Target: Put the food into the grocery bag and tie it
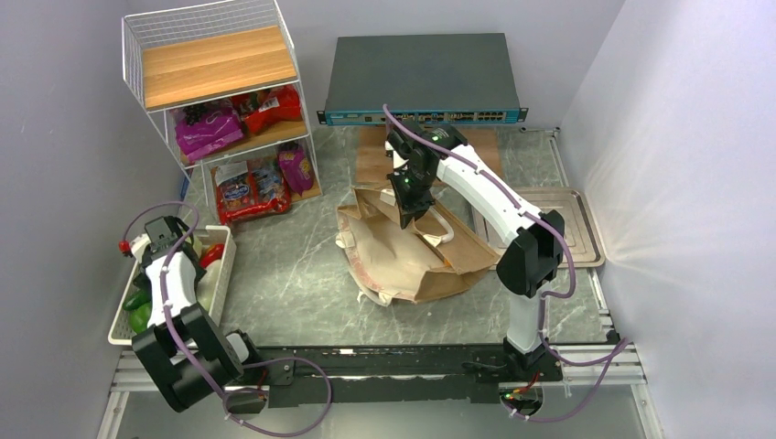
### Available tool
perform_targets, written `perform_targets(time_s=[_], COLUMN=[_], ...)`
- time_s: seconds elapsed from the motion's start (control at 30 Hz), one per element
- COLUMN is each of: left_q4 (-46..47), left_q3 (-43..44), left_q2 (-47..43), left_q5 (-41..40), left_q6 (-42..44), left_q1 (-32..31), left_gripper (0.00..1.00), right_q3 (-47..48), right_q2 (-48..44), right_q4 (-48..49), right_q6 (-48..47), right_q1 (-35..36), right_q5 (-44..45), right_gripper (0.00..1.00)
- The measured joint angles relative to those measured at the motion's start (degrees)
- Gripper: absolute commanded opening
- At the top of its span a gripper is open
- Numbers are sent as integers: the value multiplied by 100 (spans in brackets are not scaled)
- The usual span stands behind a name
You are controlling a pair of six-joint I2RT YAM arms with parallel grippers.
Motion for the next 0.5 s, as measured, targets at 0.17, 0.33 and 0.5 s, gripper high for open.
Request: perform_targets(time_s=[0.17,0.33,0.5], left_q4=[-44,-48,-116], left_q3=[0,-2,46], left_q2=[26,-352,-682], left_q5=[22,46,210], left_q6=[11,22,20], left_q1=[9,11,13], left_gripper=[19,17,0], right_q3=[0,-2,-2], right_q2=[-9,-55,-74], right_q4=[0,2,2], right_q6=[0,0,-2], right_q1=[0,-7,-11], right_q5=[24,46,46], right_gripper=[0,0,0])
